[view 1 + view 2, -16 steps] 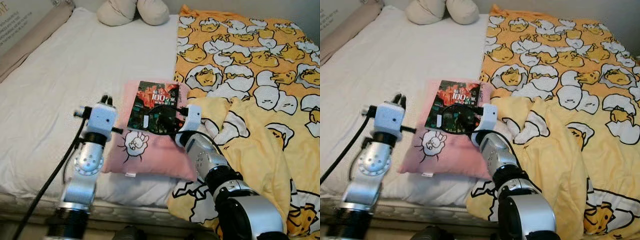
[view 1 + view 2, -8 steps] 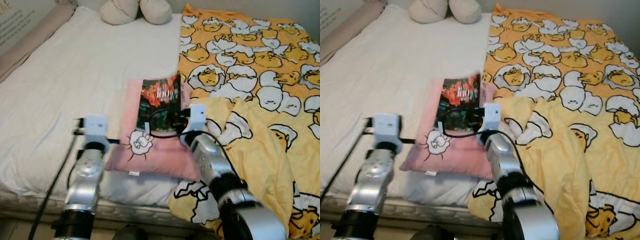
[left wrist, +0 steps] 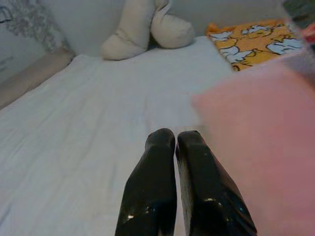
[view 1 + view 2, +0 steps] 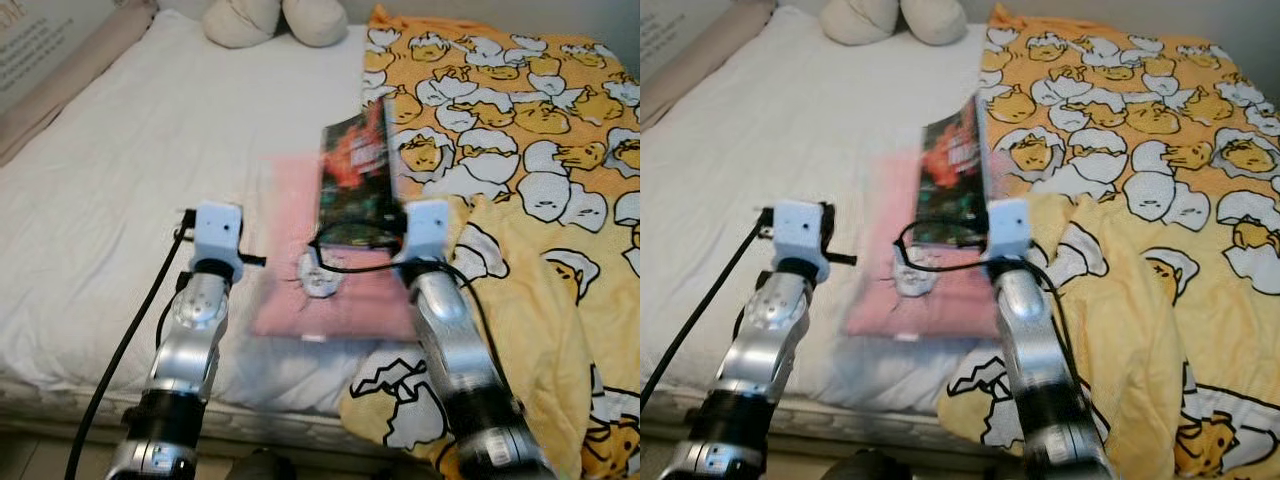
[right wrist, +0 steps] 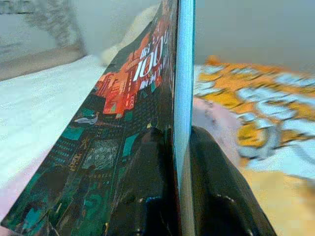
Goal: Clean up the room
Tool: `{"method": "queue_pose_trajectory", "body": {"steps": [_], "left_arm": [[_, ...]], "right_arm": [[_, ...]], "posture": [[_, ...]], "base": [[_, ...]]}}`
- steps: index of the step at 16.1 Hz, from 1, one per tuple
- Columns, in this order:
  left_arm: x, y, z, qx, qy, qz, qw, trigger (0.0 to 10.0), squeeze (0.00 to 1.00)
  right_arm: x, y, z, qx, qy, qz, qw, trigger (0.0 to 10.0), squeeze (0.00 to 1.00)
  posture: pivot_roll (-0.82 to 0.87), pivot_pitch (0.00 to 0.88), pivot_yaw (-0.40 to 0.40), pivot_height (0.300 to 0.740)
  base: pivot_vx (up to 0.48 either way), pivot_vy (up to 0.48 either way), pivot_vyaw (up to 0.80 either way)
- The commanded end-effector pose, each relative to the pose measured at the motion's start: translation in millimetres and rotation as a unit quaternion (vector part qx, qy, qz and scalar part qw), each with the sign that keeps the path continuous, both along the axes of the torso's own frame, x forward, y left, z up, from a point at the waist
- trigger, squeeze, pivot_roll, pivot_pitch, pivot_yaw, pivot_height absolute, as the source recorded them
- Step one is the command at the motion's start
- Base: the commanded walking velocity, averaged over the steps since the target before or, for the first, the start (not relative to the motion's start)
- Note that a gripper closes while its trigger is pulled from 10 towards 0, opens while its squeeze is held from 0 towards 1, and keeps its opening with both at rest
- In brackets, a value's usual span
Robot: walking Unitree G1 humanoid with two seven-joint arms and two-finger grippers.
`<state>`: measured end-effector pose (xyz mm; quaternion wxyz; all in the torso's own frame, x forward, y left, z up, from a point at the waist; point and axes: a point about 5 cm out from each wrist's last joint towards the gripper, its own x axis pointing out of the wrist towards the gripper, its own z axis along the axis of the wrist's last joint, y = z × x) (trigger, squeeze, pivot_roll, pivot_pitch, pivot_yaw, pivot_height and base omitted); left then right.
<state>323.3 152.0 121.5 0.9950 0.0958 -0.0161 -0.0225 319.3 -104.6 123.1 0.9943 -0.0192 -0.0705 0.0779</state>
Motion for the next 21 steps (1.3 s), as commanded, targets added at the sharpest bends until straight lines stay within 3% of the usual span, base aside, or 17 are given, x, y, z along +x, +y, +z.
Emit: {"method": "queue_pose_trajectory", "body": {"steps": [1,4,5,9,10,11,12,13,15,17,18,19,21], "left_arm": [[3.0,-4.9,1.6,0.000,-0.003,-0.016,1.000,10.0,0.00],[7.4,-9.8,0.6,0.013,-0.005,-0.030,0.999,10.0,0.00],[9.5,-13.5,2.2,0.020,-0.010,-0.043,0.999,10.0,0.00],[11.4,-11.9,4.7,0.030,-0.018,-0.047,0.998,10.0,0.00],[11.2,-9.1,3.8,0.031,-0.017,-0.044,0.998,10.0,0.00],[11.1,-8.7,3.3,0.031,-0.017,-0.044,0.998,10.0,0.00],[10.8,-9.1,3.1,0.031,-0.018,-0.043,0.998,10.0,0.00],[10.4,-9.5,2.8,0.029,-0.018,-0.043,0.998,10.0,0.00],[10.0,-9.9,2.5,0.028,-0.019,-0.042,0.999,10.0,0.00],[9.3,-9.7,2.0,0.027,-0.019,-0.040,0.999,10.0,0.00],[8.6,-9.1,1.4,0.028,-0.019,-0.039,0.999,10.0,0.00],[8.4,-8.7,1.3,0.028,-0.019,-0.038,0.999,10.0,0.00],[7.9,-8.0,1.2,0.028,-0.019,-0.036,0.999,10.0,0.00]], "right_arm": [[-2.9,-4.5,19.3,-0.008,-0.055,-0.018,0.998,0.0,0.00],[-13.6,15.3,-0.8,0.021,-0.002,0.039,0.999,0.0,0.00],[-13.2,17.5,-15.5,0.075,0.058,0.035,0.995,0.0,0.00],[-11.3,8.3,-33.6,0.114,0.124,0.029,0.985,0.0,0.00],[-10.4,3.7,-36.0,0.115,0.134,0.029,0.984,0.0,1.00],[-9.9,0.9,-37.9,0.109,0.142,0.027,0.983,10.0,1.00],[-10.0,-2.7,-41.4,0.104,0.156,0.022,0.982,10.0,1.00],[-9.8,-5.4,-43.4,0.109,0.162,0.017,0.981,10.0,0.00],[-8.6,-8.6,-46.4,0.123,0.175,0.009,0.977,10.0,0.00],[-5.0,-10.2,-46.9,0.179,0.201,0.001,0.963,10.0,0.00],[-4.2,-12.0,-45.4,0.185,0.206,-0.007,0.961,10.0,0.00],[-4.4,-13.6,-44.1,0.176,0.202,-0.014,0.963,10.0,0.97],[-6.2,-16.4,-42.8,0.147,0.196,-0.030,0.969,10.0,1.00]], "posture": [[-0.11,0.000,0.074,0.736],[-0.13,0.000,0.093,0.736],[-0.13,0.000,0.097,0.736],[-0.13,0.000,0.101,0.736],[-0.12,0.000,0.100,0.736],[-0.12,0.000,0.098,0.736],[-0.12,0.000,0.096,0.736],[-0.12,0.000,0.093,0.736],[-0.12,0.000,0.090,0.736],[-0.11,0.000,0.087,0.736],[-0.11,0.000,0.085,0.736],[-0.11,0.000,0.082,0.736],[-0.10,0.000,0.080,0.736]], "base": [[0.000,0.360,0.00],[0.000,0.120,0.00],[0.000,0.000,0.00],[0.000,0.000,0.00],[0.000,0.000,0.00],[0.000,0.000,0.00],[0.000,0.000,0.00],[0.000,0.000,0.00],[0.000,0.000,0.00],[0.000,0.000,0.00],[0.000,0.000,0.00],[0.000,0.000,0.00],[0.000,0.000,0.00]]}}
